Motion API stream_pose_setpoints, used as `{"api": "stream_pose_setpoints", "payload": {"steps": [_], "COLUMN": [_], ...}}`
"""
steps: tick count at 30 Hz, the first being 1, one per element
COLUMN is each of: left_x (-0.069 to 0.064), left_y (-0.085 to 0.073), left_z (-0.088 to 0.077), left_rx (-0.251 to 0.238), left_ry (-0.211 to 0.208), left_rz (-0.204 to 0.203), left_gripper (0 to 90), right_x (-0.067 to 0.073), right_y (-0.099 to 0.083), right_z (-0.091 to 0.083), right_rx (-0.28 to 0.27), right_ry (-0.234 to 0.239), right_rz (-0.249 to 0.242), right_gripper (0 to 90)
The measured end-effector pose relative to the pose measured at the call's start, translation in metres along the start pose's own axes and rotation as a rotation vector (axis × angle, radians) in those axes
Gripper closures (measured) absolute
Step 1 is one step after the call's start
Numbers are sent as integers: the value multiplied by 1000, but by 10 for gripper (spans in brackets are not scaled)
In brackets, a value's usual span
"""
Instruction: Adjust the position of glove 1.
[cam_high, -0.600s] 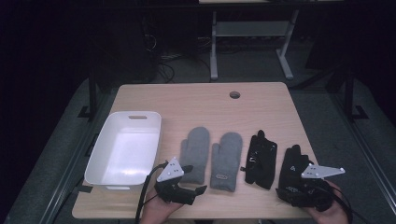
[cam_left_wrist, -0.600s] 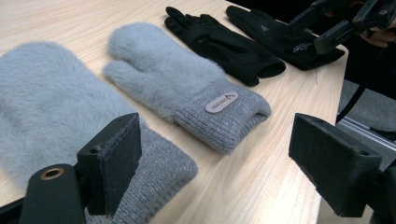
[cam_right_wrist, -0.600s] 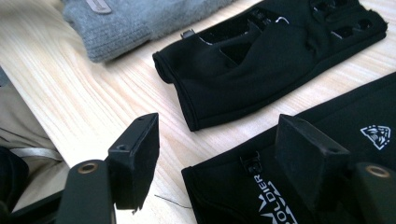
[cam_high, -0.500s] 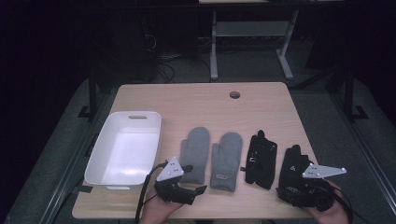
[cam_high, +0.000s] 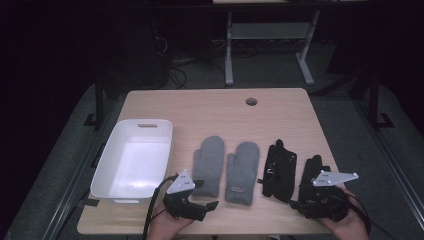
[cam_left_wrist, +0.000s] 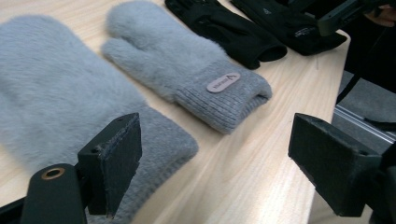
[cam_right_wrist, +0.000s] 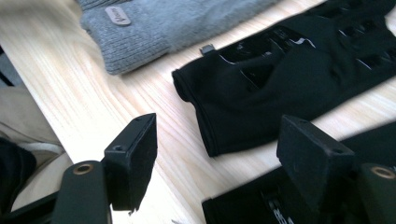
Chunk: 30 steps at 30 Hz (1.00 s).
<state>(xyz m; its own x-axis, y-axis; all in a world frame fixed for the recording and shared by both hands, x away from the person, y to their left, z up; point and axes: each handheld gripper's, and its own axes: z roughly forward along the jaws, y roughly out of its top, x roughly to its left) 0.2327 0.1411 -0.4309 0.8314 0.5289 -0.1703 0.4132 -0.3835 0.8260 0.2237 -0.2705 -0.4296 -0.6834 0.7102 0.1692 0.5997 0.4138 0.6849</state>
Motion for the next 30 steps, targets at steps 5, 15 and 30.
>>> {"api": "stream_pose_setpoints", "payload": {"steps": [5, 15, 30], "left_x": [1, -2, -4], "left_y": [-1, -1, -1], "left_z": [2, 1, 1], "left_rx": [-4, -2, 9], "left_ry": [5, 7, 11], "left_rz": [4, 11, 40], "left_gripper": [173, 174, 173], "right_x": [3, 10, 17], "right_y": [17, 54, 109], "right_z": [6, 16, 39], "right_rx": [32, 55, 123], "right_ry": [15, 51, 111], "right_rz": [-35, -116, -209], "right_gripper": [287, 287, 298]}}
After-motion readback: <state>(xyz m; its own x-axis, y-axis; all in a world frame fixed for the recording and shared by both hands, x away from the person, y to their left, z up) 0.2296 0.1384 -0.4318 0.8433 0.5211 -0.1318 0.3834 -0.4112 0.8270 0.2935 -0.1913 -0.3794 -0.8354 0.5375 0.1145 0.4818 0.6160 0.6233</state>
